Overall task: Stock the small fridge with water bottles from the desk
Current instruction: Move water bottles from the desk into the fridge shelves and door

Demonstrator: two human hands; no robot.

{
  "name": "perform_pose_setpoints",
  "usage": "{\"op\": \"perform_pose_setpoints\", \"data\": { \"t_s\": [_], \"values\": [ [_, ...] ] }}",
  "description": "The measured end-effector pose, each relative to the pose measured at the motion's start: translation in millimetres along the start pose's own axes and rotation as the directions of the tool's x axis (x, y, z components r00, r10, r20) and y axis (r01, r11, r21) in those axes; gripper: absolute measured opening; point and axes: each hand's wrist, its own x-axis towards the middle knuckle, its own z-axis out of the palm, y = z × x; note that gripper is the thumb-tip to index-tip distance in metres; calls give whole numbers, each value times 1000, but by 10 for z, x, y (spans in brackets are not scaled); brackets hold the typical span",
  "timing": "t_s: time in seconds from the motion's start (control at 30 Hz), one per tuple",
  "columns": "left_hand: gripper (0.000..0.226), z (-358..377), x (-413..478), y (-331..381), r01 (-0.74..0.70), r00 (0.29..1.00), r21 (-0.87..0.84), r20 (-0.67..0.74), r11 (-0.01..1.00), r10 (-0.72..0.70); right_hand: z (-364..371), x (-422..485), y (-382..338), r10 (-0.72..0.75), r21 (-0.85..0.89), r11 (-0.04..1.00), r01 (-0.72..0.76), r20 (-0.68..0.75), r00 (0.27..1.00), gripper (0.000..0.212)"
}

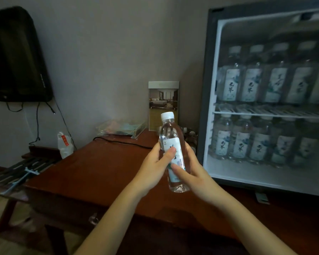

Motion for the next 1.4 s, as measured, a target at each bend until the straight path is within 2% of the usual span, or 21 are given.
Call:
{"op": "perform_pose_setpoints", "data": {
  "t_s": [0.07, 0.23, 0.4, 0.57, 0.67, 0.77, 0.87, 1.0, 1.1, 1.23, 1.3, 1.4],
  "values": [
    [22, 149, -145, 96, 2, 999, -23, 51, 1000, -1, -92, -235, -117, 2, -10, 1000, -2, -5, 1000, 63],
    [24, 574, -381, 282, 11, 988, -71, 153, 997, 0, -318, -758, -358, -13, -99, 995, 7, -59, 998, 60],
    [25, 1038, -445, 474, 4, 968, -84, 250, 996, 18, -587, -1194, -543, -13, -177, 984, -19, -179, 984, 72],
    [31, 1522, -531, 644, -62, 922, -61, 378, 996, 81, -884, -1696, -706, -1, -208, 976, -65, -302, 953, 70],
    [35, 1829, -613, 710, -110, 876, -70, 465, 992, 130, -1031, -1997, -812, 29, -272, 952, -140, -376, 926, 83],
    [39, 2144, -717, 753, -153, 826, -126, 528, 980, 197, -1192, -2321, -892, 23, -296, 941, -166, -431, 902, 86],
    [39, 2460, -840, 797, -169, 765, -210, 589, 963, 263, -1305, -2641, -1057, -11, -318, 935, -155, -465, 885, 76],
    [53, 2877, -1009, 934, -187, 662, -321, 657, 929, 360, -1483, -3047, -1230, -124, -422, 896, -138, -534, 836, 69],
    [64, 3162, -1111, 1080, -238, 601, -361, 675, 902, 429, -1578, -3284, -1376, -219, -501, 855, -131, -579, 785, 74],
    [67, 3472, -1216, 1235, -283, 535, -395, 691, 874, 486, -1716, -3570, -1518, -311, -579, 802, -149, -617, 723, 80],
    [67, 3603, -1266, 1279, -307, 519, -393, 694, 867, 499, -1798, -3720, -1538, -328, -600, 777, -190, -644, 691, 89],
    [69, 3762, -1341, 1318, -321, 509, -407, 688, 855, 518, -1891, -3910, -1592, -344, -618, 747, -245, -674, 654, 86]
  ]
}}
